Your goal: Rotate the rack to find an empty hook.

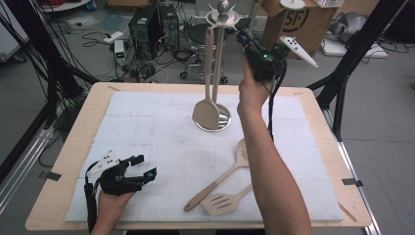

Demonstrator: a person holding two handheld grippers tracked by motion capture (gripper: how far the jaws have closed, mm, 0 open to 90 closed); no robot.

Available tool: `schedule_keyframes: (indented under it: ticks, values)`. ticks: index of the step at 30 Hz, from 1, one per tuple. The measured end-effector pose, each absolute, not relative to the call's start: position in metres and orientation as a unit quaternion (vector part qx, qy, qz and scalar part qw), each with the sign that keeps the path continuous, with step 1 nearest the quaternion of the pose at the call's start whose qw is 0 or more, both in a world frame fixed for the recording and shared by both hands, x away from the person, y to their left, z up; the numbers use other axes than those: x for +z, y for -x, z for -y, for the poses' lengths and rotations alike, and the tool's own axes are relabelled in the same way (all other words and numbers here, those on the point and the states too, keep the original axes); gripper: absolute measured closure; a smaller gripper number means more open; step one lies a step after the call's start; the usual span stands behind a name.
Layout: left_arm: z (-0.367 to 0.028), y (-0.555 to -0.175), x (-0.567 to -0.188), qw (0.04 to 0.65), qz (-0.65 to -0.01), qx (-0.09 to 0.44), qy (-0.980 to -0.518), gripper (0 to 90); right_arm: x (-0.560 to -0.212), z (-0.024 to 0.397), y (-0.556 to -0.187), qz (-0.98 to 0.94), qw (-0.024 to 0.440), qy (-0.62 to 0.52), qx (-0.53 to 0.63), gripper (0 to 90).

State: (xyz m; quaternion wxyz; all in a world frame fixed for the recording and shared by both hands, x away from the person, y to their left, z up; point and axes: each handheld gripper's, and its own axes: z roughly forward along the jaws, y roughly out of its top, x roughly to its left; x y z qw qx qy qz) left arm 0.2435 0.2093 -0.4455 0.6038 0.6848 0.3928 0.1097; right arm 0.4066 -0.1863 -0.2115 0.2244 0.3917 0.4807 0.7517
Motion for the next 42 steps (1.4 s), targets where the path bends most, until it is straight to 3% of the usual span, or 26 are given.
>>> schedule_keyframes:
  ticks: [19,24,34,42]
  values:
    - [-0.208,-0.245,-0.445,0.606,-0.384,0.105,-0.689,21.0,-0.201,0.138,-0.407,-0.543,0.246,-0.359,0.718,89.4]
    - [-0.207,-0.246,-0.444,0.611,-0.384,0.102,-0.684,21.0,-0.204,0.135,-0.412,-0.544,0.22,-0.364,0.723,89.4]
    - [-0.207,-0.245,-0.444,0.61,-0.383,0.104,-0.686,21.2,-0.217,0.169,-0.387,-0.587,0.212,-0.338,0.704,85.3]
    - [-0.204,-0.245,-0.443,0.609,-0.383,0.103,-0.687,21.1,-0.246,0.199,-0.355,-0.618,0.217,-0.341,0.674,71.5]
